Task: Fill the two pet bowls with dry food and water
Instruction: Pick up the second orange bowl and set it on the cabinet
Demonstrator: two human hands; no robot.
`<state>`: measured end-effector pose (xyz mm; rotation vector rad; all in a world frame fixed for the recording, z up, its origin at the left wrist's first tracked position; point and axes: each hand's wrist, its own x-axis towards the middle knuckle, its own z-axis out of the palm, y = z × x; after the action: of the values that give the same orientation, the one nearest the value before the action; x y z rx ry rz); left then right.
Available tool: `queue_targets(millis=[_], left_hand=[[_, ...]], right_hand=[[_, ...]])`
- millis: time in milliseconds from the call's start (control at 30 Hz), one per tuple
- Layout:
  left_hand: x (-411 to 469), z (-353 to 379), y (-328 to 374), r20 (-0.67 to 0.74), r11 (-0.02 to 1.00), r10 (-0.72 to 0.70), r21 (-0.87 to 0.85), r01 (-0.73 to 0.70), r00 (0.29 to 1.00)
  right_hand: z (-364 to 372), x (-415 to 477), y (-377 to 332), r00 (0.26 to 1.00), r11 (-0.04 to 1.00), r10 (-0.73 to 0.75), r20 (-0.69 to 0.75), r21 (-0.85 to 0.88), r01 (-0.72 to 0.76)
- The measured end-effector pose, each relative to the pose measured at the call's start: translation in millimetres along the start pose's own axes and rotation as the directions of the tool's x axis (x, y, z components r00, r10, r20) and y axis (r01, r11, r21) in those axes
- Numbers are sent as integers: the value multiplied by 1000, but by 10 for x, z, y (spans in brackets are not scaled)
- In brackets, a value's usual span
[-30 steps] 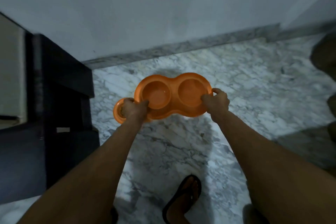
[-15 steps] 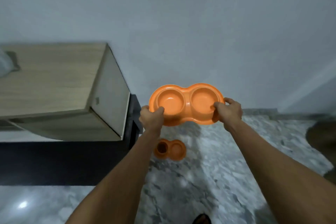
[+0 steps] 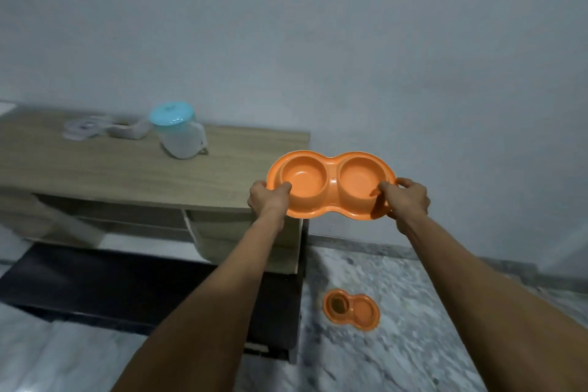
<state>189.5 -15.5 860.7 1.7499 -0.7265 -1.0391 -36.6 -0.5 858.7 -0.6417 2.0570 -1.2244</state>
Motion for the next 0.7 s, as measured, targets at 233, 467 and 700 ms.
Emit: queue_targets(millis=[233, 467, 700], left_hand=[[665, -1423, 112, -130, 998, -20, -55, 13, 991], [1469, -2624, -14, -292, 996, -70, -72, 51, 954], [2553, -3593, -70, -358, 992, -124, -26, 123, 926]], right_hand=[[1302, -848, -306, 985, 995, -81, 151, -42, 89], [2780, -1416, -483, 941, 987, -101, 322, -84, 135], [4308, -1789, -552, 903, 984, -54, 426, -132, 120]])
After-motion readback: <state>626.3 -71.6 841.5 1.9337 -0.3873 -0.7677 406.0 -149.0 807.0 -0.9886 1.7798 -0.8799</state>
